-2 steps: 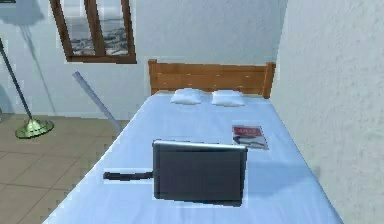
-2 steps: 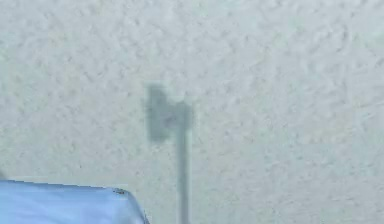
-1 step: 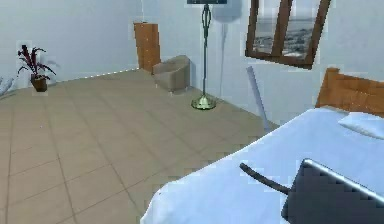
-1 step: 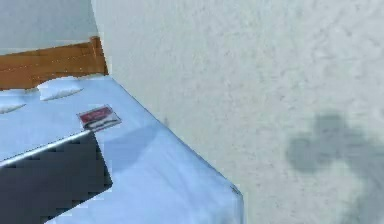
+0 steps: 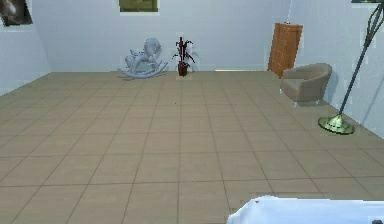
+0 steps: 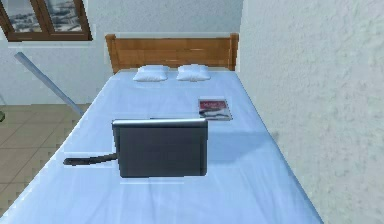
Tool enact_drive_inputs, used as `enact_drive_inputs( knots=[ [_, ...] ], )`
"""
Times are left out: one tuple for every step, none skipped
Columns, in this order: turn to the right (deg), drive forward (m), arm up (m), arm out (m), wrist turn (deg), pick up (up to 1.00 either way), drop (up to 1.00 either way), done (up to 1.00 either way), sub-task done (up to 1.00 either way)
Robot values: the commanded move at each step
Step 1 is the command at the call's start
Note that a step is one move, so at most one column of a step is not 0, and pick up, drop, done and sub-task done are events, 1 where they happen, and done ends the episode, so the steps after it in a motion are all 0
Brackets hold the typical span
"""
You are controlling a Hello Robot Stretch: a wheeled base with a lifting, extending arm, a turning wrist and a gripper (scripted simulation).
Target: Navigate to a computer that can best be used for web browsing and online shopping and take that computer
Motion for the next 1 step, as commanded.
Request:
enact_drive_inputs(
  knots=[
    [0.0,0.00,0.50,0.00,0.0,0.00,0.00,0.00,0.00]
  ],
)
